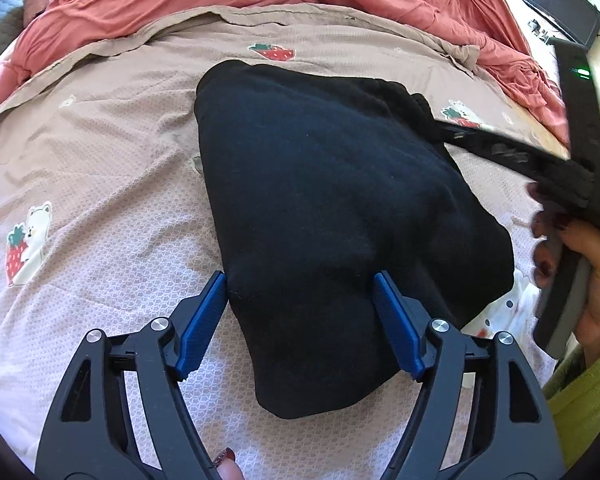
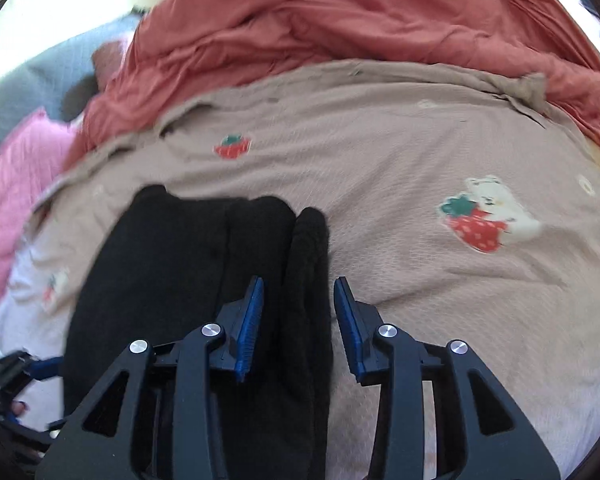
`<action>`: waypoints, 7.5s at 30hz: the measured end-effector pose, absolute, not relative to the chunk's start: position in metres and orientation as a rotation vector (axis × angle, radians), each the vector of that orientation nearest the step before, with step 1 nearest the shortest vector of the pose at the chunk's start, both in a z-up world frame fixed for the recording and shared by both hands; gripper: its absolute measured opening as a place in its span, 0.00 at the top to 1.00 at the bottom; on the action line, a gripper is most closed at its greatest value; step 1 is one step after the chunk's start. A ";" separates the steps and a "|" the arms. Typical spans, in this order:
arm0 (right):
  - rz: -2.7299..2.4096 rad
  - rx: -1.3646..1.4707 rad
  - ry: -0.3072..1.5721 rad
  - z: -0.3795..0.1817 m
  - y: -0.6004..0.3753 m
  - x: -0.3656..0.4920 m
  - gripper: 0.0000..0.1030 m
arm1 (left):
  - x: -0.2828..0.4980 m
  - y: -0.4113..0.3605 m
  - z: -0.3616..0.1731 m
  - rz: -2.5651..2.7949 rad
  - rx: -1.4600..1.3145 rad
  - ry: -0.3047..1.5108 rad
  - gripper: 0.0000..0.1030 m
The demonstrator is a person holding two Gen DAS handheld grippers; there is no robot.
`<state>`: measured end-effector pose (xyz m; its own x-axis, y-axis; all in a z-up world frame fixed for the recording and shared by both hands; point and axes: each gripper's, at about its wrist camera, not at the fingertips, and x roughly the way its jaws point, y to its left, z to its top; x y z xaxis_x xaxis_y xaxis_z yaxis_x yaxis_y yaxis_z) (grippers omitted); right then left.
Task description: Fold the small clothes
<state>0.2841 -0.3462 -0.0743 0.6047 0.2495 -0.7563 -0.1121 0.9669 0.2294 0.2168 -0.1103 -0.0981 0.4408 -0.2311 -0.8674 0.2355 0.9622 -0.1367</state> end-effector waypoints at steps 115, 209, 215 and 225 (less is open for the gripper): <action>0.565 0.313 0.961 -0.059 -0.286 0.276 0.61 | 0.257 -0.050 -0.049 -0.347 -0.271 0.953 0.56; 0.237 0.016 0.686 0.034 -0.302 0.081 0.04 | 0.075 -0.013 -0.002 -0.081 -0.108 0.810 0.09; 0.255 -0.008 0.775 0.011 -0.295 0.072 0.04 | 0.064 -0.006 -0.024 -0.056 -0.121 0.870 0.09; 0.265 0.035 0.881 -0.017 -0.285 0.077 0.04 | 0.064 -0.001 -0.037 -0.041 -0.137 0.917 0.09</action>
<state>0.0765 -0.2848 -0.0169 0.6059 0.2437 -0.7573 -0.2152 0.9667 0.1389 0.0640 -0.0011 -0.0372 0.6079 -0.0941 -0.7884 -0.0226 0.9905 -0.1356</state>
